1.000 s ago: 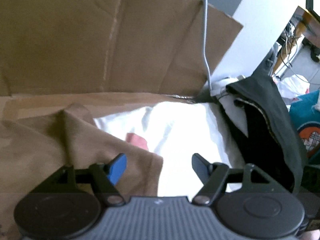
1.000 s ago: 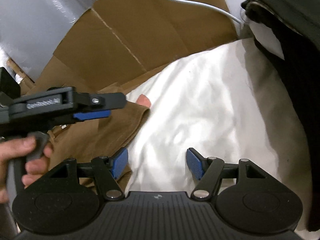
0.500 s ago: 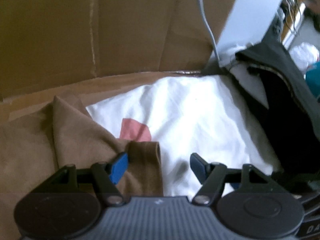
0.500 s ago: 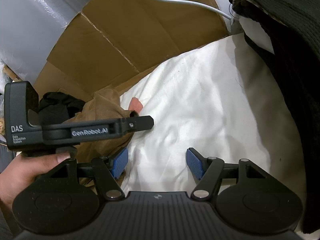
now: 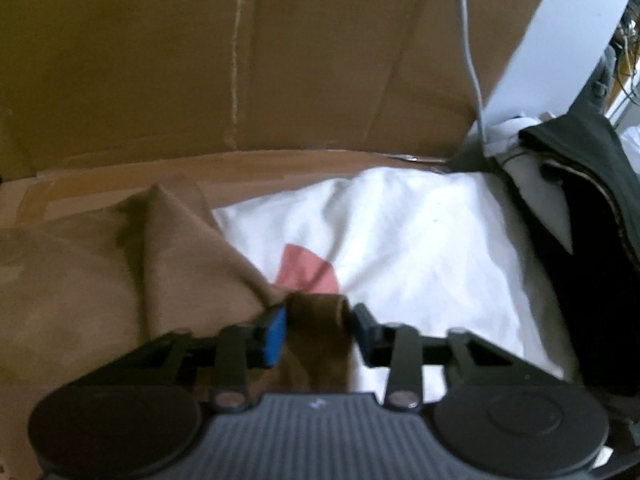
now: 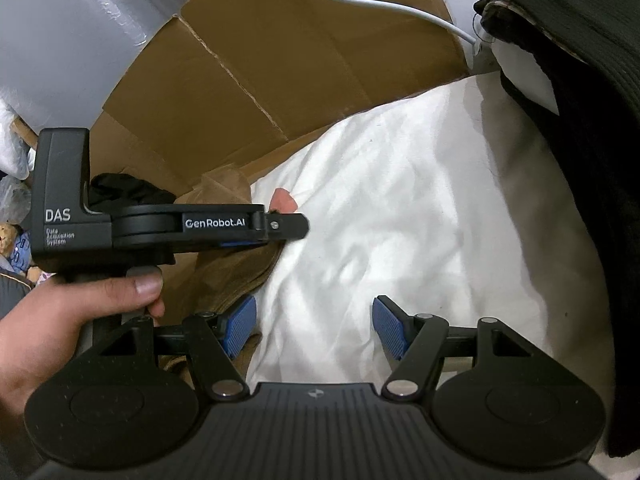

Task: Fold clothes

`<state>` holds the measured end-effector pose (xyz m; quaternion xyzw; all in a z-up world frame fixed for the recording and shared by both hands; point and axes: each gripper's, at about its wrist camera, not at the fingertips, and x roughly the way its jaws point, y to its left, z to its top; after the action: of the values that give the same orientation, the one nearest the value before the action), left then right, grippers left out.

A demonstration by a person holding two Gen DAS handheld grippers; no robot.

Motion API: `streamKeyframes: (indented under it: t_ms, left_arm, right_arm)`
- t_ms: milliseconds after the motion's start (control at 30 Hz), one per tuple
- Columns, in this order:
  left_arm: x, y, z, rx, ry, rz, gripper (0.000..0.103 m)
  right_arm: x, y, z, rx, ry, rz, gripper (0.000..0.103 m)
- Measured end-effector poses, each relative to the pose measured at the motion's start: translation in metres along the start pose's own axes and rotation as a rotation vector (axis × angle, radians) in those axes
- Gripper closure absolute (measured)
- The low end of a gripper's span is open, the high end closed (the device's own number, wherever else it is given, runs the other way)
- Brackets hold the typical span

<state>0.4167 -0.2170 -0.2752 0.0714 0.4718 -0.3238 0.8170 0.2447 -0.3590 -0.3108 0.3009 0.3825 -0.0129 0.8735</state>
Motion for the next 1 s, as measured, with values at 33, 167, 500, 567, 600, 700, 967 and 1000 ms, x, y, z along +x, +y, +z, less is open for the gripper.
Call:
streamKeyframes:
  t_ms: [33,167,500,567,600,700,967,1000]
  left_arm:
    - [-0.002,0.002,0.0,-0.015,0.001,-0.004,0.083]
    - [-0.017,0.016,0.0,-0.076,-0.006,-0.067,0.088]
    - [-0.079,0.058,-0.008,-0.086,-0.081,-0.066,0.096]
    - [-0.087,0.067,-0.011,-0.106,-0.086,-0.074,0.096]
    - [-0.089,0.07,-0.012,-0.118,-0.087,-0.089,0.095]
    - [-0.09,0.068,-0.013,-0.124,-0.081,-0.144,0.09]
    - [-0.062,0.023,-0.005,-0.017,-0.064,-0.189,0.085]
    - [-0.054,0.018,-0.003,-0.008,-0.058,-0.189,0.084]
  right_arm:
    - [0.0,0.0,0.0,0.002,0.0,0.001,0.034]
    - [-0.001,0.001,0.002,0.008,-0.004,0.004,0.034]
    - [0.003,0.018,-0.005,-0.037,-0.028,0.007,0.034]
    - [0.003,0.022,-0.006,-0.05,-0.036,0.007,0.034]
    - [0.004,0.024,-0.007,-0.057,-0.04,0.006,0.034]
    - [0.006,0.032,-0.01,-0.068,-0.049,0.021,0.034]
    - [0.011,0.03,-0.011,-0.048,-0.027,0.024,0.034]
    - [0.012,0.03,-0.01,-0.045,-0.023,0.03,0.034]
